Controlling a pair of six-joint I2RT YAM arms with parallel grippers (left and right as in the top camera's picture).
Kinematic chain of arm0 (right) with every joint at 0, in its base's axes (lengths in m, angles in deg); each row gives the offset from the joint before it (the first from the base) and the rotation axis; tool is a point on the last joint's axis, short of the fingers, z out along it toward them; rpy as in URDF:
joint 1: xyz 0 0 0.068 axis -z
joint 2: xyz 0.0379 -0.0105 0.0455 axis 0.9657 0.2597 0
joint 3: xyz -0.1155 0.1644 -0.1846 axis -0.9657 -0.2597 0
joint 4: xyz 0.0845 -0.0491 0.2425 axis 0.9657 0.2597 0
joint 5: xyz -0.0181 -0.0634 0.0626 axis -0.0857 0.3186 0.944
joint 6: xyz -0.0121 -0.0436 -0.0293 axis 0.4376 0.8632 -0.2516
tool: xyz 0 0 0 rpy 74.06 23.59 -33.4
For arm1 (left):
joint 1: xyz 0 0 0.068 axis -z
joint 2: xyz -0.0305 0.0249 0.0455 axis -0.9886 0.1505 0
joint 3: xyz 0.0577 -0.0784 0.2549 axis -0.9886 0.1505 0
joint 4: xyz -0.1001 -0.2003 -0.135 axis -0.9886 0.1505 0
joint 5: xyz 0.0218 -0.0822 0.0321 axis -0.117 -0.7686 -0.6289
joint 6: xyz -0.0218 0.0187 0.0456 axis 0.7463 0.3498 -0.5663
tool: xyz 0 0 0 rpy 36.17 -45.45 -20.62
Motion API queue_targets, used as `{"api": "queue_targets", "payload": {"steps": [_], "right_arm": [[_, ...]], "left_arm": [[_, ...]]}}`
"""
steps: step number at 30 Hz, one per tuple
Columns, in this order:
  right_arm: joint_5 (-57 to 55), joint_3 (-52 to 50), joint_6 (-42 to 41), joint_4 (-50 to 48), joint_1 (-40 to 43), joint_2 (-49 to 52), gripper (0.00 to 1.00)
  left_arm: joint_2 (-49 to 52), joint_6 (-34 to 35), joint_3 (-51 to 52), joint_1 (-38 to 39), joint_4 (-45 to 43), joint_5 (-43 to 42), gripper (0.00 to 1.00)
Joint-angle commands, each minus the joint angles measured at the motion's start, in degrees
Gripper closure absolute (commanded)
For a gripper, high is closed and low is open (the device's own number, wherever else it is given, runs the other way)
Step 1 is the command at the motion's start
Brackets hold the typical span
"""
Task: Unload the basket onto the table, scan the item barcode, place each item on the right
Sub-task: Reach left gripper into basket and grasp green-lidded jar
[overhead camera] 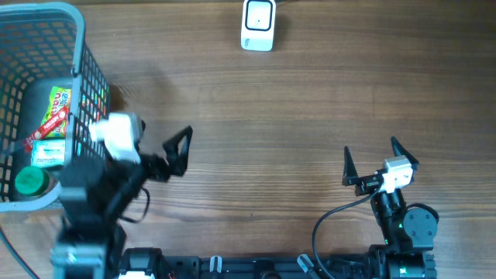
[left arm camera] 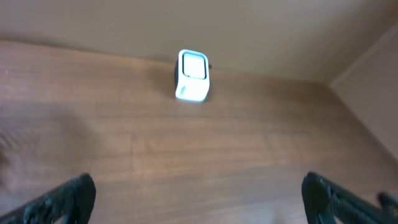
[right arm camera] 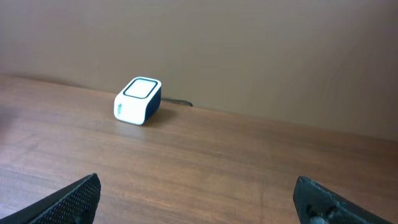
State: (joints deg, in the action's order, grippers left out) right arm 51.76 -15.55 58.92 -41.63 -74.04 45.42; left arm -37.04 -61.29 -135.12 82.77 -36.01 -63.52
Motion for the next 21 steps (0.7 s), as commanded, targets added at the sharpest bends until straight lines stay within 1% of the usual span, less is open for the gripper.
{"api": "queue_targets", "payload": {"steps": [1,3,5,13,17,21], "right_arm": [[-0.52,-0.07,-0.11,-0.15,-0.31,0.07,0.00],[-0.52,-0.07,-0.11,-0.15,-0.31,0.07,0.00],[-0.50,-0.07,-0.07,-0.15,-0.31,0.07,0.00],[-0.50,-0.07,-0.09,-0.15,-0.31,0.07,0.00],[-0.50,-0.07,-0.09,-0.15,-0.31,0.07,0.00],[-0.50,-0.07,-0.09,-0.15,-0.31,0.07,0.00]], "left_arm": [[10.60,-6.56,-17.38,-0.28,11.02,-1.16,0.00],[14.97,-8.31,-23.58,-0.28,16.98,-1.20,0.00],[18.10,-8.31,-26.77,-0.28,20.57,-2.21,0.00],[22.80,-8.24,-28.15,-0.63,21.14,-1.27,0.00],[25.92,-4.50,-32.74,-2.43,21.62,3.76,0.00],[28.76,-3.45,-37.40,-4.96,22.67,4.79,0.00]]}}
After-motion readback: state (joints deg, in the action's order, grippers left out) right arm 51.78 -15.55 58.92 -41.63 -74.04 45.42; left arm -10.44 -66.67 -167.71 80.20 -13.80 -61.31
